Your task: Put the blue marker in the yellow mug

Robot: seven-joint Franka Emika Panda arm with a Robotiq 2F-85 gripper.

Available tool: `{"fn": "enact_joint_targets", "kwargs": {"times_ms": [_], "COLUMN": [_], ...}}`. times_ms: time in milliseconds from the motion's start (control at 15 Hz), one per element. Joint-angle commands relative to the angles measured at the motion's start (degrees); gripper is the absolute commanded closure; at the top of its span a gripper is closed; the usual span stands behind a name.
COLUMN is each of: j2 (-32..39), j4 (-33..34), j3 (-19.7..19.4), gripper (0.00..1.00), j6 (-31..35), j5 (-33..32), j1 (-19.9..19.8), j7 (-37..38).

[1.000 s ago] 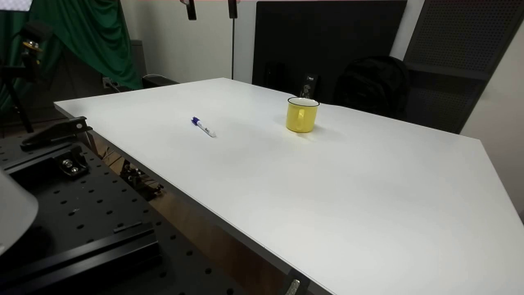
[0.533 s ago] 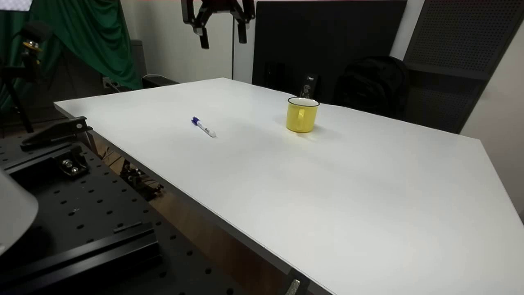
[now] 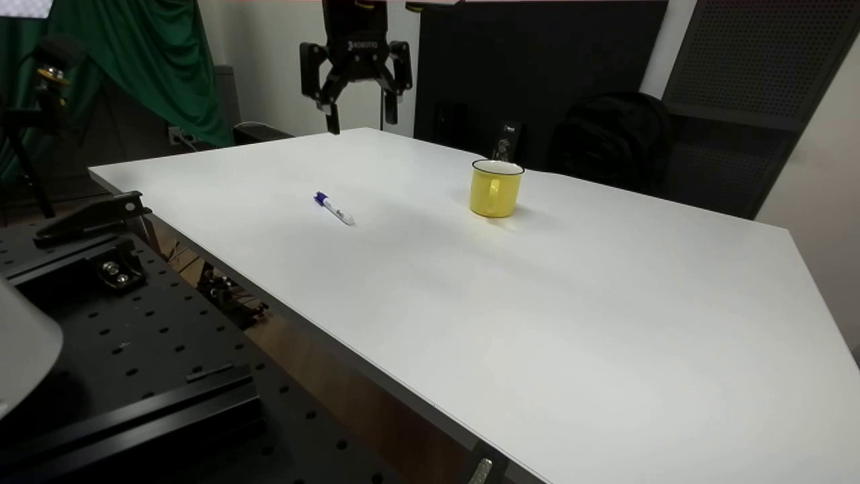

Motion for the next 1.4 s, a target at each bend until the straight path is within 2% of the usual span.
{"fn": "enact_joint_targets", "kwargs": {"times_ms": [0,267,533,933,1333], "j2": [5.9,11.2,16.2,22.9,26.7], "j4": [2.1,4.6,7.6,12.5,15.9], "j3": [3.0,7.1,10.1,11.0,11.0], "gripper": [0.00,0.00,0.00,0.00,0.00], "j6": [2.5,3.2,3.2,2.6,2.7], "j5": [6.1,8.1,6.2,2.7,-1.1], "j1": [-1.5,-4.5,-7.4,-9.9,-9.2], "j7": [-5.4,-7.7,-7.5,-5.8,-4.0]}}
